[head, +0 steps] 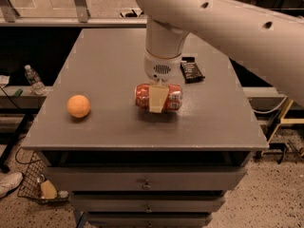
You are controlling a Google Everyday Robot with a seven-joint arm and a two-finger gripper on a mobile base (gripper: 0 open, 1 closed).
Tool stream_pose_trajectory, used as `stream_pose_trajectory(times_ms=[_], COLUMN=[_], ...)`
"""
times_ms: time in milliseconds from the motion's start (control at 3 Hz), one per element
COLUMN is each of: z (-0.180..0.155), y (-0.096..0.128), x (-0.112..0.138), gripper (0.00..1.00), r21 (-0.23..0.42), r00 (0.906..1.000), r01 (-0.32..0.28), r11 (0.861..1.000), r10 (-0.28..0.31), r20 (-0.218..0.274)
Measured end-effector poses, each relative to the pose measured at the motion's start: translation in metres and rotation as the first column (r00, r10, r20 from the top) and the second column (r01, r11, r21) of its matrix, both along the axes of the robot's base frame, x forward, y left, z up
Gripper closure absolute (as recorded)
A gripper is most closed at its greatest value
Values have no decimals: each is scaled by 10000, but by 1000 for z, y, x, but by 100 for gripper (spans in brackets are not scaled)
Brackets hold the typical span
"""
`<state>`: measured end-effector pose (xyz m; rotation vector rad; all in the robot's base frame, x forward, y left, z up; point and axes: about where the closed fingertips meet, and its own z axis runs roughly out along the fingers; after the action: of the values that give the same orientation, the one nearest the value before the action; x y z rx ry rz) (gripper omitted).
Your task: Place coke can upright
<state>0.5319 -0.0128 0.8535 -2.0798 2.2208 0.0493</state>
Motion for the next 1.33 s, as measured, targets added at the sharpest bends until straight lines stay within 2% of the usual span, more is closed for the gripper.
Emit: stream_pose_trajectory(times_ms=[333,667,1000,1333], z=[22,40,51,50], y=[-5,-12,-16,-18], x=[-4,-7,-10,-10], gripper=[100,100,100,100], r21=[1132,2937,4640,6166], r00=[9987,9951,9908,9905], r01=[-331,-835,-1279,-1362], r11=[9930,9522,8765,7754], r10=[285,637,919,947], r20=[415,761,994,998])
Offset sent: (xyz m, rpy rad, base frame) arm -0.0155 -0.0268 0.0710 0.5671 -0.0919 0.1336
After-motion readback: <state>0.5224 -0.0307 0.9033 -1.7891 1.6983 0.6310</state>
